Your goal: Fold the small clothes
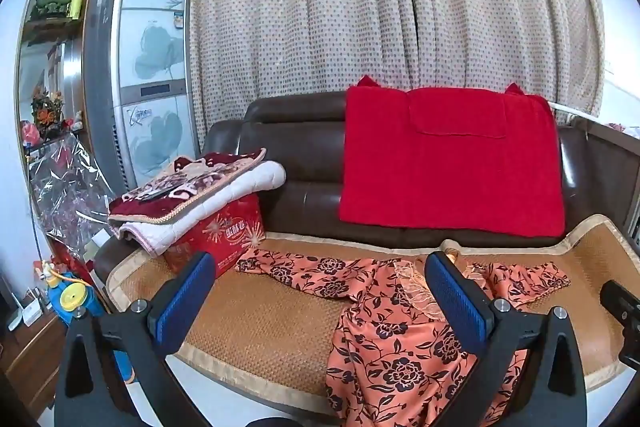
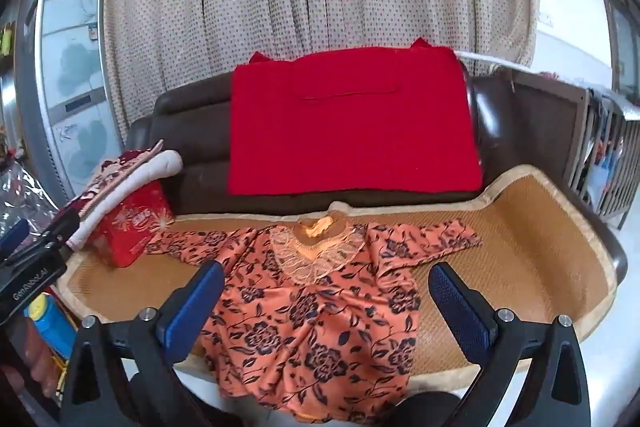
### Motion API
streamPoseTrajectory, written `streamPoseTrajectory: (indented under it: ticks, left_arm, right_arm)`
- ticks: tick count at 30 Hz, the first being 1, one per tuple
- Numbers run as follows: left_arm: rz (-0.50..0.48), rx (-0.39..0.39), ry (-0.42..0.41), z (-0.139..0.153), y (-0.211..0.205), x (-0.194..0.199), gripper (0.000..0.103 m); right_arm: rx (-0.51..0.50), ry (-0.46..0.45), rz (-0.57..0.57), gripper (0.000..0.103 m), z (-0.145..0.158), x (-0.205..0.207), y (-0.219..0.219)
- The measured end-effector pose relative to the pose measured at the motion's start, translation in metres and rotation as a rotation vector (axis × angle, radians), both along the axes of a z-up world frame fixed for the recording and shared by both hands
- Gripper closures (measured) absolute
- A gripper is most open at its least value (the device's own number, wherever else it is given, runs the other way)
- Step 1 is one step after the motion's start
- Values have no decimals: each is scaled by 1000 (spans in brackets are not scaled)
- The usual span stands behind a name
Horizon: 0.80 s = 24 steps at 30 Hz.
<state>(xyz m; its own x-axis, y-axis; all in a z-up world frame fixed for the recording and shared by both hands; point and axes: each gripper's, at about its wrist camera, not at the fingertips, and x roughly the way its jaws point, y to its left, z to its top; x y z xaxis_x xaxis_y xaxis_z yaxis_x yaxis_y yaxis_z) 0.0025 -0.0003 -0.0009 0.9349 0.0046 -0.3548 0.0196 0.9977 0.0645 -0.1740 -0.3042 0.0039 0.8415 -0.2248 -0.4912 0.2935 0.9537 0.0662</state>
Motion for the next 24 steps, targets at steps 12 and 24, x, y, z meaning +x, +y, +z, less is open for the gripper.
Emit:
streamPoseTrajectory:
  ticks: [12,24]
  left_arm:
    - [14,42,38,-14,-20,24,0]
    - [9,41,38,-21,-29,32,0]
  right_arm:
    - [36,41,-27,0,7,37,-15]
    - [57,50,-27,0,0,47,-23]
